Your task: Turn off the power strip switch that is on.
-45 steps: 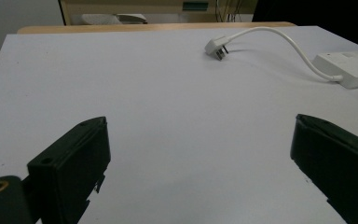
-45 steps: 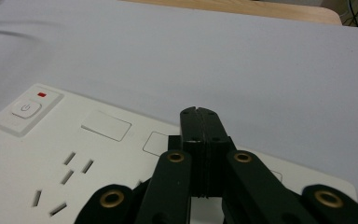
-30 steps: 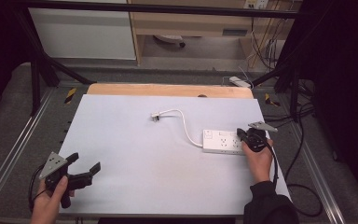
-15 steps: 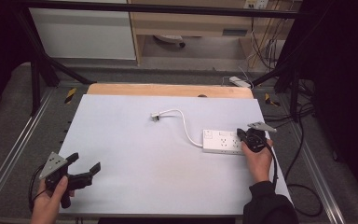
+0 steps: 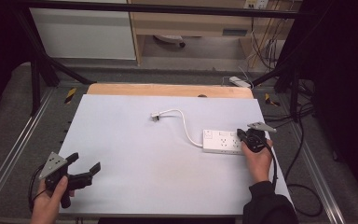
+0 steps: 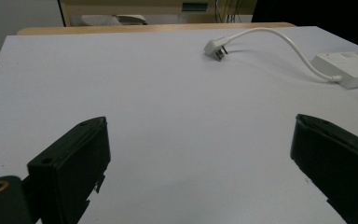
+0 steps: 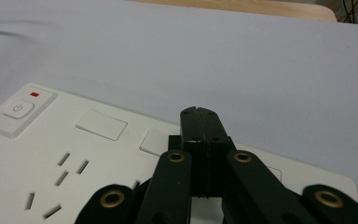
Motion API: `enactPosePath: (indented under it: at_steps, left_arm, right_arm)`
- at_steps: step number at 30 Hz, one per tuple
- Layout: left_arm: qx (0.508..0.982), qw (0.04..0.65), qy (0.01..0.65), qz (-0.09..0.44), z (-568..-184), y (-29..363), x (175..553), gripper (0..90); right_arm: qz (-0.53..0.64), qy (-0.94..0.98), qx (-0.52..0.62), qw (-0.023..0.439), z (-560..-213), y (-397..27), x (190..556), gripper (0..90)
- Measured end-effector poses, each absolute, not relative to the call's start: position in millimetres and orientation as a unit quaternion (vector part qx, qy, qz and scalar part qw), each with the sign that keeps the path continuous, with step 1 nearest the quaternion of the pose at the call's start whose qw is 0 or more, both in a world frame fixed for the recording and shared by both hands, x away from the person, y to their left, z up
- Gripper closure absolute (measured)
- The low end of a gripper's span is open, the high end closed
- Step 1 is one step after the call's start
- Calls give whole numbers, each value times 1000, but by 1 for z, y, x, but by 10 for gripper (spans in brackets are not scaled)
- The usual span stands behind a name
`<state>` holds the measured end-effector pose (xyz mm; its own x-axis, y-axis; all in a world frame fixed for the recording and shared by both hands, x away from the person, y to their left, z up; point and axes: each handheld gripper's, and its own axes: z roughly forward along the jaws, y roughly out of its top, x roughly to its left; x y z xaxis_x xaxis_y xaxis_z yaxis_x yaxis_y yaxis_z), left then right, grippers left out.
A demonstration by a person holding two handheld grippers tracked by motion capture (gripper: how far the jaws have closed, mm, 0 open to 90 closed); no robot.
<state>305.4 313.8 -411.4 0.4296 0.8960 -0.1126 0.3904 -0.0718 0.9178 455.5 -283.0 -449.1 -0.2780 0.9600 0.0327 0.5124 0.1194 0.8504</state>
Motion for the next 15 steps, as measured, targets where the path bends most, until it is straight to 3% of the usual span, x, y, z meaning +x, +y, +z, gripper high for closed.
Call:
enactPosePath:
  at_steps: [15]
  left_arm:
    - [687,493,468,256,-411,314,305,47]
  right_arm:
    - [404,686,534,284,-447,-283,454,900]
